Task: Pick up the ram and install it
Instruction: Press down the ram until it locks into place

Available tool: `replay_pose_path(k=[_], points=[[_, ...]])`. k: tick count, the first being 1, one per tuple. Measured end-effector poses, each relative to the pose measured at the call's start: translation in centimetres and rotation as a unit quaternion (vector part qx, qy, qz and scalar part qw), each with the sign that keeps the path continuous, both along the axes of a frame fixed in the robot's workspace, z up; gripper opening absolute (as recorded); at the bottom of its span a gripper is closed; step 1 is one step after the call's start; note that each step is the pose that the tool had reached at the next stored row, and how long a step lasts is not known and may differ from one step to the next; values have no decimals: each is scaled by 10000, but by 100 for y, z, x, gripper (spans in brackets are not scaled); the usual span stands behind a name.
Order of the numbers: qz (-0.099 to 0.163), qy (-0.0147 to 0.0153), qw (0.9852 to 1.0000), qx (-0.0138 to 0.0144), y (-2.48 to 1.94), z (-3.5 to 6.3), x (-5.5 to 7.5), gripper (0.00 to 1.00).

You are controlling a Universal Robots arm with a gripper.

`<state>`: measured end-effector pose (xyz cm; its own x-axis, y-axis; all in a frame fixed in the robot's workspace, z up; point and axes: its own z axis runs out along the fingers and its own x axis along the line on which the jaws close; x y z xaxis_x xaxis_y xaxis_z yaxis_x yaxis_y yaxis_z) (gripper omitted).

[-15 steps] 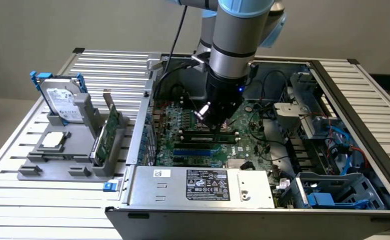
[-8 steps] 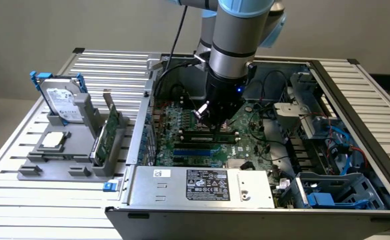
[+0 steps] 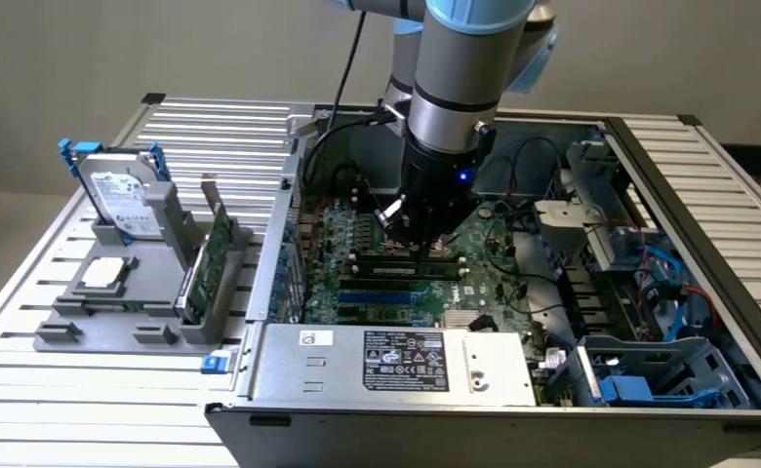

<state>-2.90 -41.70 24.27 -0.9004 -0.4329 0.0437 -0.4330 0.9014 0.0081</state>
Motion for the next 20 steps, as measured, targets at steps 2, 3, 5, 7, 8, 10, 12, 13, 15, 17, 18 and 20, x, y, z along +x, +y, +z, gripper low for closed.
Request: replay_pose_path(k=[2,3,5,7,8,10,12,13,15,17,18,20], points=[[-144,0,9999,-2,0,0,0,11],[-215,0,9998,-3,0,0,0,11],[-363,0,9993,-5,0,0,0,11],[-509,0,9987,-6,0,0,0,11],[-582,0,9983,-7,-1,0,0,11],[-726,0,9974,-8,0,0,0,11],[-870,0,9962,-10,0,0,0,11],[-943,0,9955,-10,0,0,0,11],[-1093,0,9940,-11,0,0,0,11],[-1237,0,9923,-13,0,0,0,11],[-1307,0,9914,-13,0,0,0,11],[-1443,0,9895,-15,0,0,0,11]])
